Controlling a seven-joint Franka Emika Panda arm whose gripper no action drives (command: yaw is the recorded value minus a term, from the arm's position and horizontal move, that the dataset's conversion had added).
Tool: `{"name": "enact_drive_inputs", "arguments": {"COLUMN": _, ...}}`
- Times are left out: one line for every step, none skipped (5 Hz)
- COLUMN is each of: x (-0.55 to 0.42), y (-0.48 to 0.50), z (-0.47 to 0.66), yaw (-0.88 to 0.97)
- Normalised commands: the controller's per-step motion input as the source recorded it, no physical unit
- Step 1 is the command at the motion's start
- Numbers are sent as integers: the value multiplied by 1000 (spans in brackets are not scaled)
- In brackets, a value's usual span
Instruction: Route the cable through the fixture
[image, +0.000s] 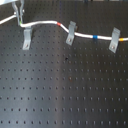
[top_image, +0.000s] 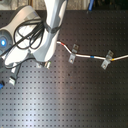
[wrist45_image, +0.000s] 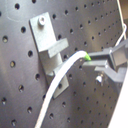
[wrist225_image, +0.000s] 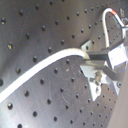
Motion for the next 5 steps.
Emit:
{"name": "enact_drive_inputs", "arguments": {"x": 432, "y": 290, "z": 24, "yaw": 126}}
{"name": "enact_drive_inputs", "arguments": {"x": 402, "y": 177, "z": 68, "yaw": 154}}
{"name": "enact_drive_inputs", "arguments": {"x": -55, "y": -78, "z": 92, "yaw": 0}}
{"name": "enact_drive_inputs", "arguments": {"x": -175, "y": -161, "z": 21, "yaw": -71}}
{"name": "enact_drive_inputs", "arguments": {"x": -141, "y": -126, "z": 1, "yaw": -49}}
